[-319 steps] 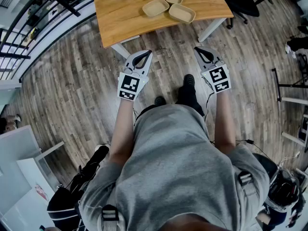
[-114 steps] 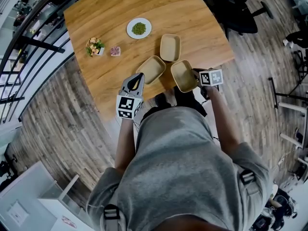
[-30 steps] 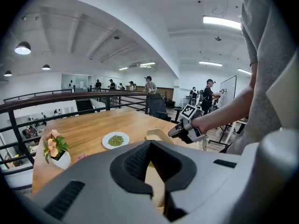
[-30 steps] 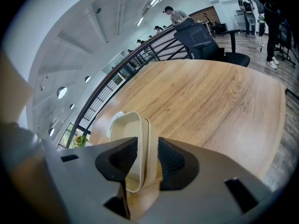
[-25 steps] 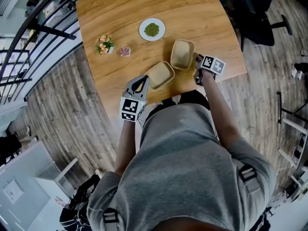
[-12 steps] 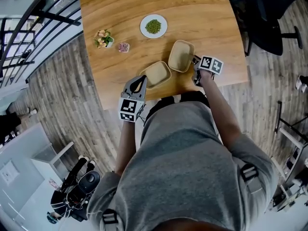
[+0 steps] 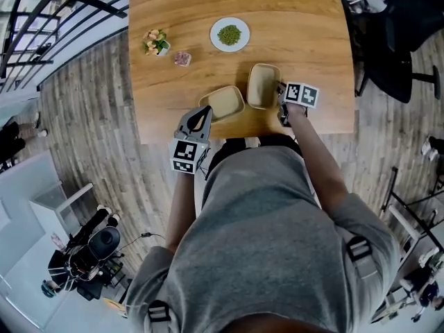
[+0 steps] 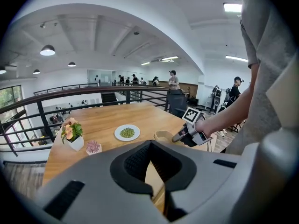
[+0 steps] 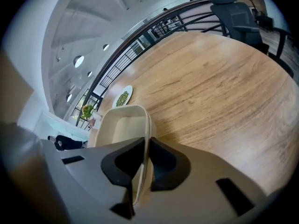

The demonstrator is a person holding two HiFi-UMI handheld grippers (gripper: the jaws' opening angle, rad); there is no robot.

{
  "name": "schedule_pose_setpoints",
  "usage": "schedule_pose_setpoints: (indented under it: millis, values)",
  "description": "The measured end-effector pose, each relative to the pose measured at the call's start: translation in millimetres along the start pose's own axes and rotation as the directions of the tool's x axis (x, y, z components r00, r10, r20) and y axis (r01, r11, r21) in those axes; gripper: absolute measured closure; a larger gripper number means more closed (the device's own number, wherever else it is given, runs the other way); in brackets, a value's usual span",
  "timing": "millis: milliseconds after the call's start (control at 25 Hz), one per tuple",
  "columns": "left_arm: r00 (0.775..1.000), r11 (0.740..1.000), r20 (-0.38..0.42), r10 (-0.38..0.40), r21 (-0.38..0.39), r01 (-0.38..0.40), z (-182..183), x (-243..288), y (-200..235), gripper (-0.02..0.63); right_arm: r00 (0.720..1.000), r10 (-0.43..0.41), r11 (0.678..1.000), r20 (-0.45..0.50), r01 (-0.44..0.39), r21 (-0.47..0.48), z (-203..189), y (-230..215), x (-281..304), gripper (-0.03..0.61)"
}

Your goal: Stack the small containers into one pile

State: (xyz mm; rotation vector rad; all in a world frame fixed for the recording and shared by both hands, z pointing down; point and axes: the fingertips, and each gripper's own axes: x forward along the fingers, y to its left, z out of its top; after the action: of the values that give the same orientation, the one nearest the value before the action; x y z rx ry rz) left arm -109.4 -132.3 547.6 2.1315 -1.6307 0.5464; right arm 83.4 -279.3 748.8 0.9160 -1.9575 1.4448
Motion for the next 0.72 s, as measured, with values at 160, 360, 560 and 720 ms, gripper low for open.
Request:
schedule_pose_setpoints:
  millis: [160,360,560,720]
  values:
    - [0.999,0.998,-0.004,0.051,-0.022,-0.051,-11.3,-6.0,0.7,0.596,0.999,-0.018,0.994,-0.047,0.012,-0.113,5.6,-0.2,0.7,0.54]
    - [0.995,0.993,-0.011,0.094,-0.076,-0.095,-20.3,-9.1,-2.0,0.597,0.994,-0.023,0.97,-0.107,-0.004,-0.242,16.2,1.8,3.6,0.541]
    - [0.991,0.984,0.013,0.133,-0.118,-0.131,-23.1,-11.7,-2.4,0.597,0.991,-0.036,0.928,-0.129,-0.015,-0.372,28.3,12.0,4.0,0.543]
    - [0.988,0.979,0.027,0.155,-0.137,-0.15,-24.9,-15.3,-1.1,0.597,0.986,-0.03,0.887,-0.161,-0.048,-0.459,31.9,27.6,0.4,0.545]
